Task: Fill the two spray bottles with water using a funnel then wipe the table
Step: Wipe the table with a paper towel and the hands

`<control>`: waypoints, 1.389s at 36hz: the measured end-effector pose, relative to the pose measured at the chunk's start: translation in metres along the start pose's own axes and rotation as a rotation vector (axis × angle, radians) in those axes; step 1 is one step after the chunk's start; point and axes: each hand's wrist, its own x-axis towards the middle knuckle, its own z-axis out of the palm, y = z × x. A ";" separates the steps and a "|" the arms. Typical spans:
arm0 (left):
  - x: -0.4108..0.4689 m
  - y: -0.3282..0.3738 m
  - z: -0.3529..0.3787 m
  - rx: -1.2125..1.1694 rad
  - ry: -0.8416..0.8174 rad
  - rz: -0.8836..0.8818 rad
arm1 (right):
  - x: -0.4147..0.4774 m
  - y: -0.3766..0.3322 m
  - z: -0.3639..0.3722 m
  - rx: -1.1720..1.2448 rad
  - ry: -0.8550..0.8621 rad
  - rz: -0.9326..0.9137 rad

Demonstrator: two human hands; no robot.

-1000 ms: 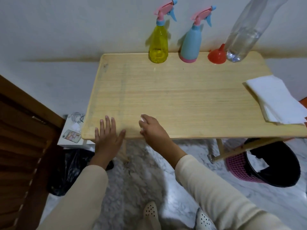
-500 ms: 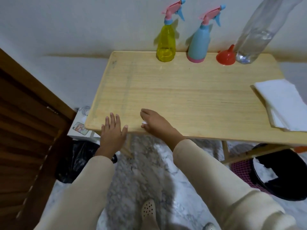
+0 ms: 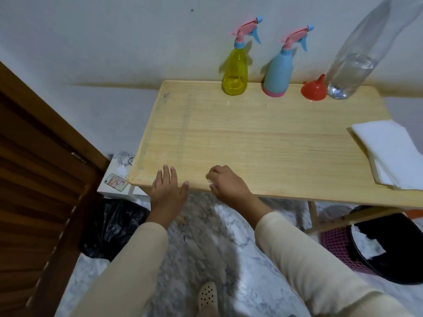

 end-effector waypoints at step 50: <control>-0.078 0.699 0.188 0.295 -0.905 0.921 | -0.451 0.466 -0.171 0.424 0.219 1.189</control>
